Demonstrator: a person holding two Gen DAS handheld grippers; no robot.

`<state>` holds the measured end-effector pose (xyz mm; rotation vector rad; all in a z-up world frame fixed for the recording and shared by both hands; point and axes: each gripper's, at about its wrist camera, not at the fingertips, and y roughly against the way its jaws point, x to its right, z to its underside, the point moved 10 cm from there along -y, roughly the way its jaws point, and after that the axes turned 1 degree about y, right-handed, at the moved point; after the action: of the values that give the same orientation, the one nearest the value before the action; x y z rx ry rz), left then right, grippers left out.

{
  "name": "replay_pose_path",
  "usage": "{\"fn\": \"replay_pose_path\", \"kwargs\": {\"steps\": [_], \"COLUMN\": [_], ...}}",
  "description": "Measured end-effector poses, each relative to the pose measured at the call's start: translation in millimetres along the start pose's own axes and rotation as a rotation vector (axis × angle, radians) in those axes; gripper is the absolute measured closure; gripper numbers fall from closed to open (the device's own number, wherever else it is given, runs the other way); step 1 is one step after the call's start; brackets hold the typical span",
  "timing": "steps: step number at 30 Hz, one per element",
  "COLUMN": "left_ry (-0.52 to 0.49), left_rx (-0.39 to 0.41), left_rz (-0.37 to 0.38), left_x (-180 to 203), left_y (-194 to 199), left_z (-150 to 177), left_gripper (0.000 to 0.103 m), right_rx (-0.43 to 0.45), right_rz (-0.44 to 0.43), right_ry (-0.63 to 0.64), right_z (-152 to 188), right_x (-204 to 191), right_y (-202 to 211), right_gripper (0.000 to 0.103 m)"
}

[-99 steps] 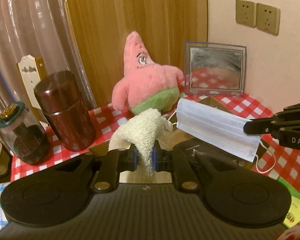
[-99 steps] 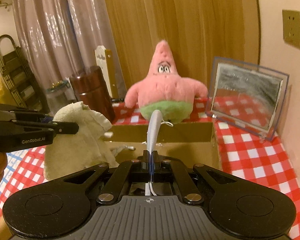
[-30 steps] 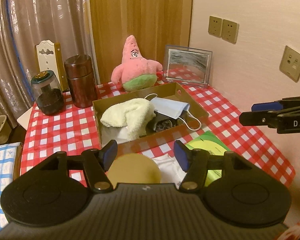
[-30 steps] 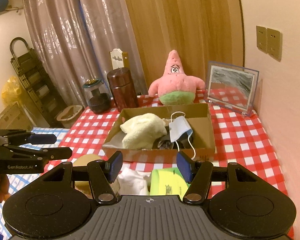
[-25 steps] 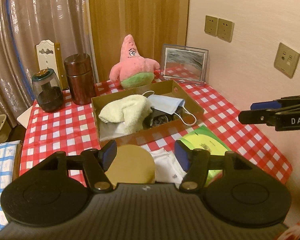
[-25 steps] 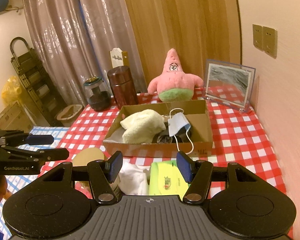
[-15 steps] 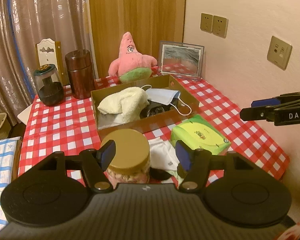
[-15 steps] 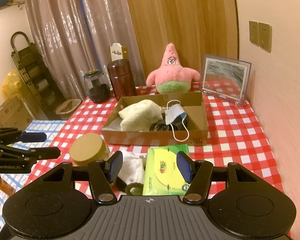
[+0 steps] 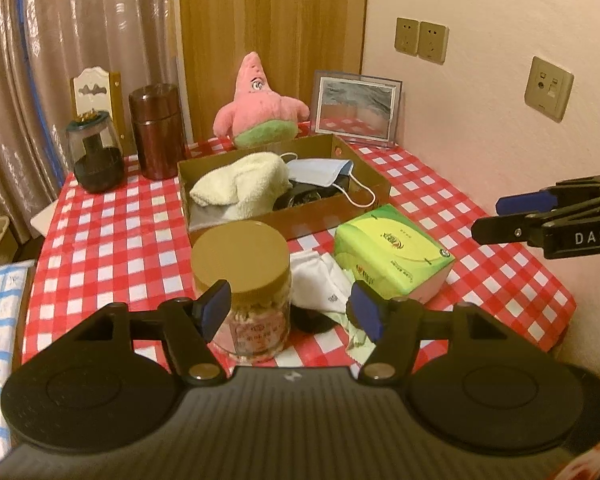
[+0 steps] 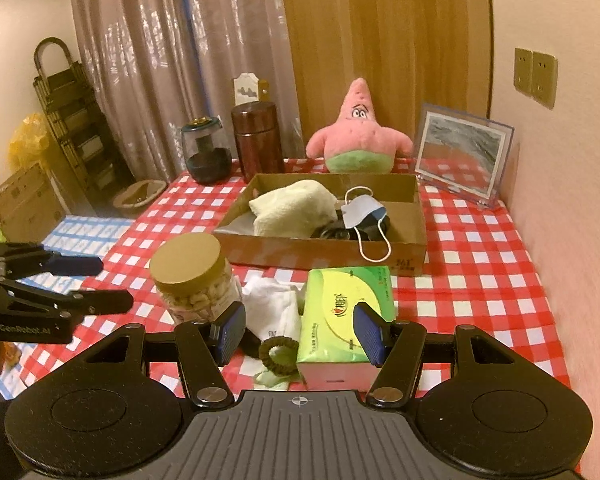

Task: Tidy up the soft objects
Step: 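Move both tools back toward the white cloth and brown scrunchie, then grasp the brown scrunchie with the right tool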

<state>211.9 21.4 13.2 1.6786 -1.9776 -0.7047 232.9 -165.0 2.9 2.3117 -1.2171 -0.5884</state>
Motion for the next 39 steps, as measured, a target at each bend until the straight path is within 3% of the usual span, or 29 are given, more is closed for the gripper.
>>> {"fn": "replay_pose_path", "kwargs": {"steps": [10,24,28,39], "left_ry": [0.042,0.125,0.144,0.121], "left_rx": [-0.021,-0.047,-0.036,-0.029], "left_rz": [-0.008,-0.073,-0.084,-0.055], "left_x": [-10.7,-34.8,-41.8,-44.5], "left_y": [-12.4,-57.0,-71.6,-97.1], "left_z": [31.5,77.7,86.5,100.3], "left_gripper": [0.04,0.04,0.04,0.04], "right_rx": [0.012,-0.009,-0.02,-0.04], "right_rz": [0.031,0.04,0.048,0.099], "right_ry": [0.05,0.018,0.048,0.139], "right_z": [23.1,70.0,78.8,90.5], "right_x": [-23.2,-37.6,-41.9,-49.9], "right_y": [-13.4,-73.3,-93.1,-136.8], "right_gripper": [0.043,0.044,0.053,0.067]}}
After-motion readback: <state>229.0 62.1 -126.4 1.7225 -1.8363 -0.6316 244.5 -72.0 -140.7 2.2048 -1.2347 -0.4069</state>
